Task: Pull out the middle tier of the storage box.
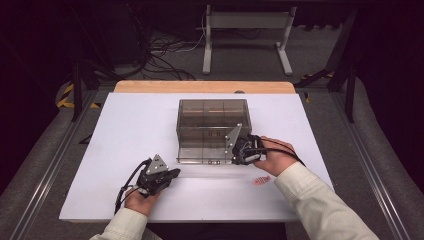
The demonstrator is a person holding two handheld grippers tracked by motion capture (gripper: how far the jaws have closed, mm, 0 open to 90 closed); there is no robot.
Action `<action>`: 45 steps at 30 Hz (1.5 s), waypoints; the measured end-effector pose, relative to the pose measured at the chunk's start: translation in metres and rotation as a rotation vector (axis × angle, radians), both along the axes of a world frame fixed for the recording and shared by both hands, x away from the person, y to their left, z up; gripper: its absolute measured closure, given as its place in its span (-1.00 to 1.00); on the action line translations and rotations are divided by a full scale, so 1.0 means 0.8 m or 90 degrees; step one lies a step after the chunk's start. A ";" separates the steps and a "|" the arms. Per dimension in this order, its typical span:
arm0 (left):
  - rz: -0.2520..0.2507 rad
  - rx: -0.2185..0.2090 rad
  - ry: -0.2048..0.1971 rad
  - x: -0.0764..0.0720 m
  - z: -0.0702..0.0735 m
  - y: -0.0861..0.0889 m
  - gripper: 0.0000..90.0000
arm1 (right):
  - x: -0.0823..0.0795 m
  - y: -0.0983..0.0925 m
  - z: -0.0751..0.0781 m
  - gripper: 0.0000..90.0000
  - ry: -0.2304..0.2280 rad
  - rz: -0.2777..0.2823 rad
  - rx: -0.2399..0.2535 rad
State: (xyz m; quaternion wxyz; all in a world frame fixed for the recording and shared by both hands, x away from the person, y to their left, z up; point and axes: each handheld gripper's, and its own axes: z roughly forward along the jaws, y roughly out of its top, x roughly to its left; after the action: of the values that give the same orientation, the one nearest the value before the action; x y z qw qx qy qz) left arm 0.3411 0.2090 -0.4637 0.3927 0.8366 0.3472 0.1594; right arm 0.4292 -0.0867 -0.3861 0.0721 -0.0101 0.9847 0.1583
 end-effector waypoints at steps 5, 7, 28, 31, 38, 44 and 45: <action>0.007 -0.002 0.012 0.003 -0.002 -0.003 1.00 | -0.003 -0.001 -0.002 0.92 0.003 -0.003 0.002; 0.015 -0.003 0.010 0.003 -0.002 -0.004 1.00 | -0.004 -0.002 -0.003 0.93 0.004 -0.002 0.004; 0.030 -0.006 0.005 0.004 -0.002 -0.005 1.00 | -0.012 -0.004 -0.012 0.94 0.009 0.009 0.005; 0.031 -0.004 0.004 0.005 -0.002 -0.006 1.00 | -0.012 -0.004 -0.012 0.94 0.011 0.008 0.006; 0.034 -0.001 0.001 0.006 -0.003 -0.007 1.00 | -0.011 -0.003 -0.013 0.94 0.008 0.007 0.003; 0.034 -0.001 0.001 0.006 -0.003 -0.007 1.00 | -0.011 -0.003 -0.013 0.93 0.005 0.008 0.003; 0.034 0.000 0.001 0.006 -0.003 -0.007 1.00 | -0.011 -0.003 -0.013 0.92 0.001 0.008 0.000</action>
State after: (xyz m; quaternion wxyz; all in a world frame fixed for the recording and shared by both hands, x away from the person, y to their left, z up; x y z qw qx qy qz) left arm 0.3457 0.2032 -0.4658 0.3879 0.8270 0.3698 0.1696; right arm 0.4200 -0.0893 -0.3968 0.0700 -0.0160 0.9846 0.1591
